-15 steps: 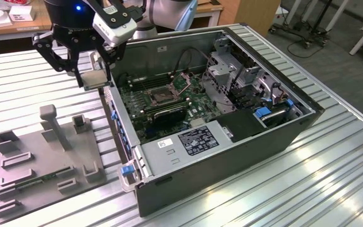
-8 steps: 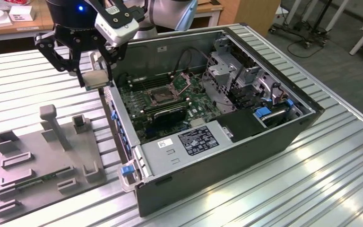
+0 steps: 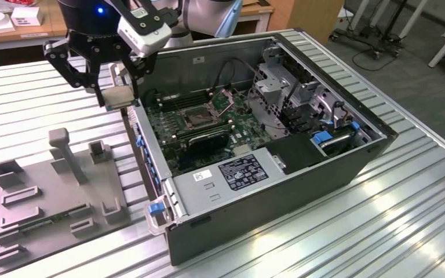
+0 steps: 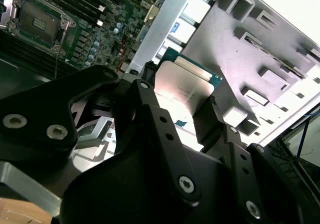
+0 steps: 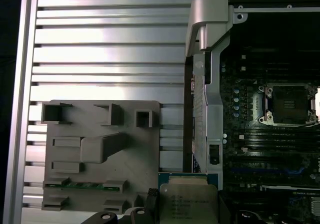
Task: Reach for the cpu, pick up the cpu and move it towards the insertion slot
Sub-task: 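Pick up the cpu and move it towards the insertion slot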
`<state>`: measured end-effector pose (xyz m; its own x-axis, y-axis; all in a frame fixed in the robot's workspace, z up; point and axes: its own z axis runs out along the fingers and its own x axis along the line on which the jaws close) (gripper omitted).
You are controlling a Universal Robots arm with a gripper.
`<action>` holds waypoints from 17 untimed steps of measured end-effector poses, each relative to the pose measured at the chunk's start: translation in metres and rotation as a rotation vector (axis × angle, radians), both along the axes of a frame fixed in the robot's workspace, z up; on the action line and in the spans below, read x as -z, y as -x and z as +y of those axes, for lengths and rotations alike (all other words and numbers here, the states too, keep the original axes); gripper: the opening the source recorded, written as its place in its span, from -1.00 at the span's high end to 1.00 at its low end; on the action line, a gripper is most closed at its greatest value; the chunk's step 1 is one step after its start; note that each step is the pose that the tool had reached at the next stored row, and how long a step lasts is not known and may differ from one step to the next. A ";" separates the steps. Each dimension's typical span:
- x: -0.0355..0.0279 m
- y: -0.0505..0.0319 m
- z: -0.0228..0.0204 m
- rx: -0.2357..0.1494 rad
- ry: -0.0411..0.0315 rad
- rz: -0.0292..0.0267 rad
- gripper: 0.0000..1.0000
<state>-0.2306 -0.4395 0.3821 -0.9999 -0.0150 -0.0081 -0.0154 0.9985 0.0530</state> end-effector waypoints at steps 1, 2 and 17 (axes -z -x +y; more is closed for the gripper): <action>0.0000 0.0000 0.0000 0.000 0.0000 0.0001 -0.08; 0.0001 -0.0001 0.0000 0.000 0.0000 0.0000 -0.08; 0.0007 -0.0034 0.0000 0.000 0.0000 0.0000 -0.08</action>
<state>-0.2272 -0.4395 0.3814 -0.9999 -0.0149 -0.0081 -0.0153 0.9985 0.0529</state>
